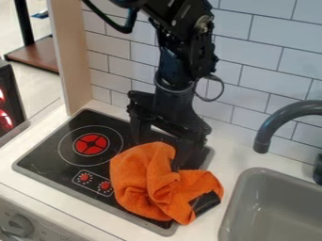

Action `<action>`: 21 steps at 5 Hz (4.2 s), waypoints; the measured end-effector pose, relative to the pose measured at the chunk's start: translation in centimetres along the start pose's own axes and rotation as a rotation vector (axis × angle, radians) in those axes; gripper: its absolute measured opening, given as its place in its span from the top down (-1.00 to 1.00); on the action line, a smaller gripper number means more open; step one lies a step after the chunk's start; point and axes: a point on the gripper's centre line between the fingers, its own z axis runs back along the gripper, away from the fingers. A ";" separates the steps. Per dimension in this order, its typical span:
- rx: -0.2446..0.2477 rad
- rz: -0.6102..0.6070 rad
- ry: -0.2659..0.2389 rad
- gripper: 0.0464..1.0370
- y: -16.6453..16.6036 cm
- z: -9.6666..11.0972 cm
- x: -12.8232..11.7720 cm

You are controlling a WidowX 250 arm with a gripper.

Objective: Unfold the cloth from top left to bottom right

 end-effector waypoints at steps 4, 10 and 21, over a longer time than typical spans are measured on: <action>-0.002 -0.038 0.105 -0.92 -0.9 -3.9 -1.2; 0.048 -0.017 0.183 0.98 -1.1 -6.8 -1.6; 0.077 0.711 0.275 0.92 12.4 -7.5 -11.2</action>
